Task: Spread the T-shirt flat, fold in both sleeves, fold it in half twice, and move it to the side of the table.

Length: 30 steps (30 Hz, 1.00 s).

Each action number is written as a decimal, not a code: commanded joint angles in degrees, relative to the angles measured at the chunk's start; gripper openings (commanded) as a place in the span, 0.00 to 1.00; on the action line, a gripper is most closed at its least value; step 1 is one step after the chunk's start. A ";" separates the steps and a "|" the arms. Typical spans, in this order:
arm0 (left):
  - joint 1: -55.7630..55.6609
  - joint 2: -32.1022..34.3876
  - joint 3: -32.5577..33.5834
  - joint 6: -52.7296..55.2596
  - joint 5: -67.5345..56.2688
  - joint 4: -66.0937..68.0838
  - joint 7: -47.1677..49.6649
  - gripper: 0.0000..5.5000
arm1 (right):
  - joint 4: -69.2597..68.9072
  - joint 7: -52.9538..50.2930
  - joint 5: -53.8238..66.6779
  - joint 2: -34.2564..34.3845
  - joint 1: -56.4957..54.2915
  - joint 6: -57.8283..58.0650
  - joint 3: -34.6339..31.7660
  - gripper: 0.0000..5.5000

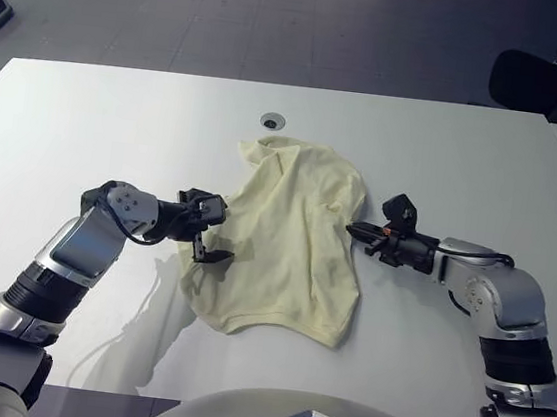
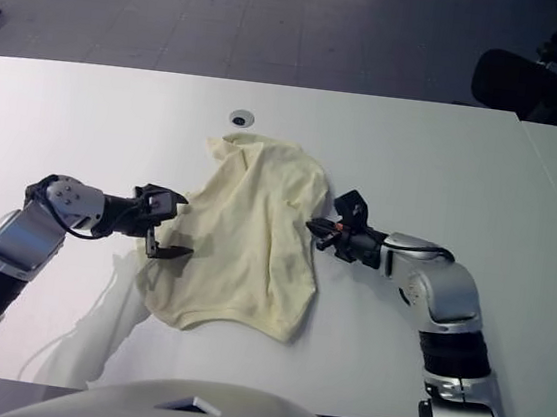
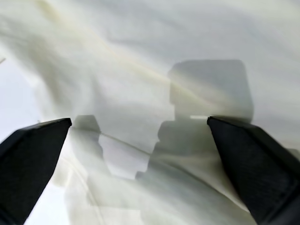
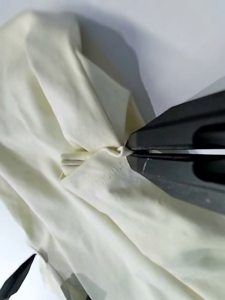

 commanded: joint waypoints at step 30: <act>7.49 1.95 1.96 3.15 0.02 -5.53 2.13 0.98 | -10.44 -0.79 4.60 -7.81 10.79 5.10 -10.19 0.27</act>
